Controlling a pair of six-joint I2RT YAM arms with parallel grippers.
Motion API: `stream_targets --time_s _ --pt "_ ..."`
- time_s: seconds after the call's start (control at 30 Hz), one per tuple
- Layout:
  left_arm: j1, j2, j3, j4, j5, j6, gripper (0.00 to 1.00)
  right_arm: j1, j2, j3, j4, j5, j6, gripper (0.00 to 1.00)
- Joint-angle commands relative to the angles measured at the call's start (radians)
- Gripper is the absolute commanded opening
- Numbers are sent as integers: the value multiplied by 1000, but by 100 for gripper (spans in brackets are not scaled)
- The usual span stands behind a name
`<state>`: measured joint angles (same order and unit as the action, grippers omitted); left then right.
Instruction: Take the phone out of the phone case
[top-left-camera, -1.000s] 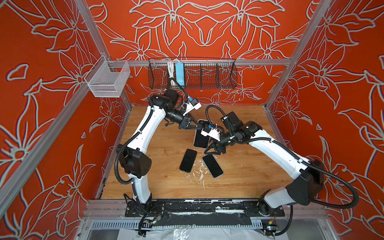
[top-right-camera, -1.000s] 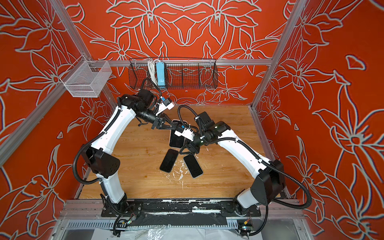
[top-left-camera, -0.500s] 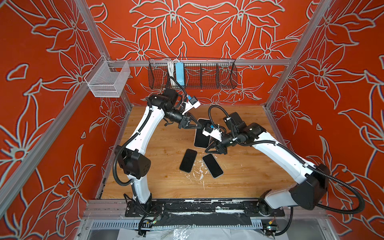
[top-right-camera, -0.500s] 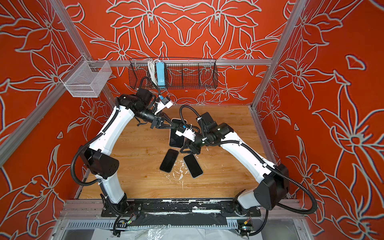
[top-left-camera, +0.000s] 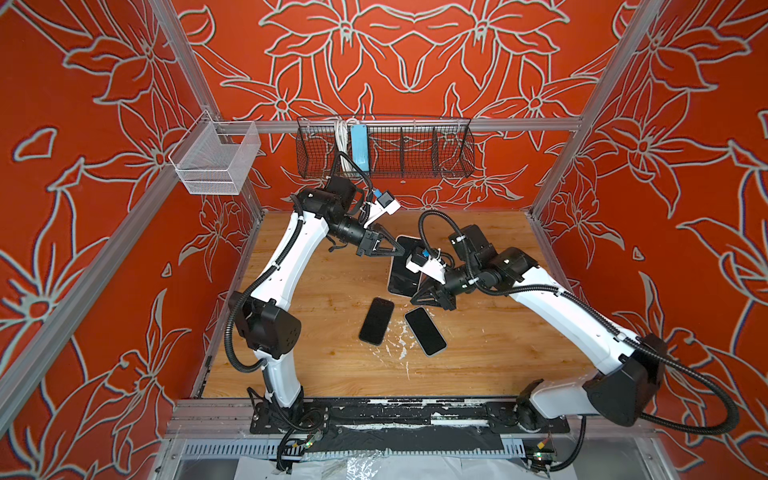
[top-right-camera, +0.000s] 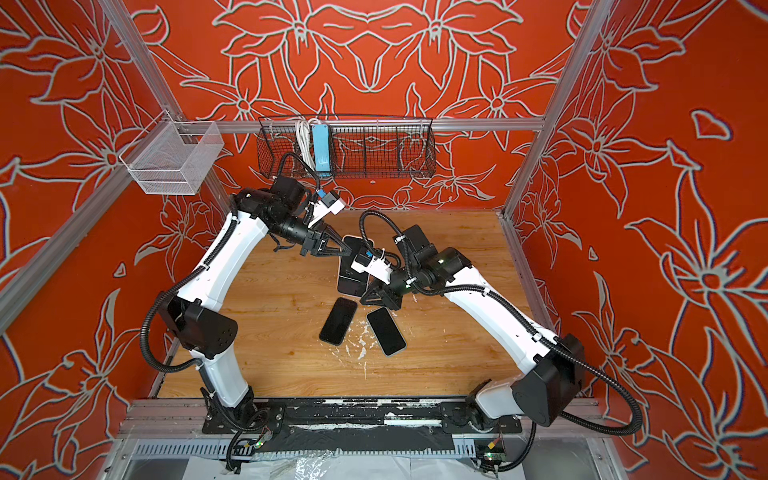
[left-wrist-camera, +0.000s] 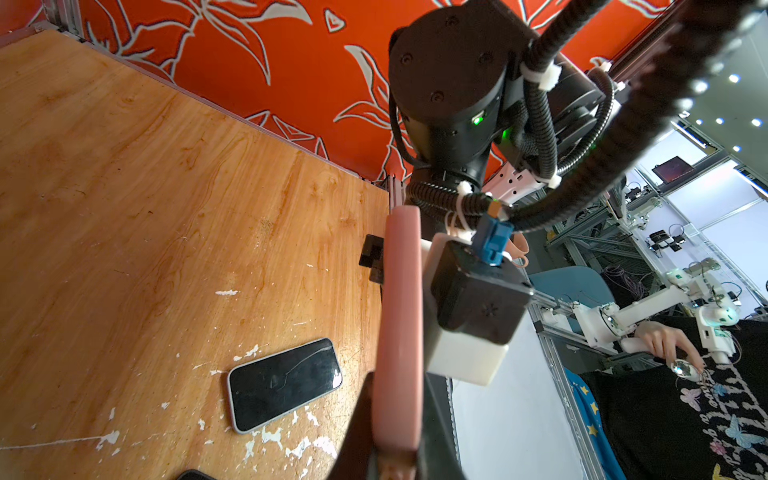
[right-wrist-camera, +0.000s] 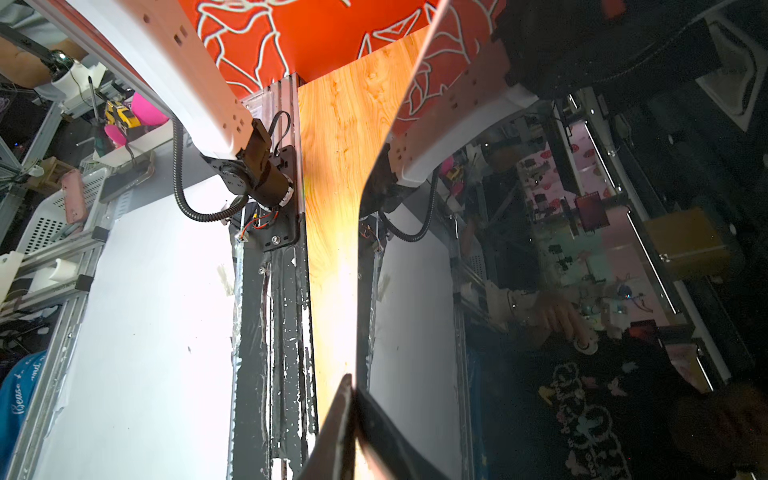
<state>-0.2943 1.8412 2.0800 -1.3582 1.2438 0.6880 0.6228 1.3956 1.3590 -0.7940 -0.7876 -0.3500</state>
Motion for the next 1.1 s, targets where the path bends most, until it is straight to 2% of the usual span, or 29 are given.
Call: stream_targets --time_s 0.0,0.2,0.67,0.8,0.93,1.07 --pt "-6 -25 -16 66 36 9 0 28 -37 -10 112 -45 38 4" --pt "-6 -32 -63 93 90 0 0 43 -49 -17 166 -41 51 0" --pt "-15 -24 -98 147 152 -60 0 123 -70 46 234 -22 24 0" --pt "-25 -20 -129 224 149 -133 0 139 -67 52 257 -3 17 0" --pt "-29 -46 -211 411 144 -285 0 144 -63 55 273 28 12 0" --pt "-31 -75 -243 458 145 -305 0 145 -64 46 279 67 4 0"
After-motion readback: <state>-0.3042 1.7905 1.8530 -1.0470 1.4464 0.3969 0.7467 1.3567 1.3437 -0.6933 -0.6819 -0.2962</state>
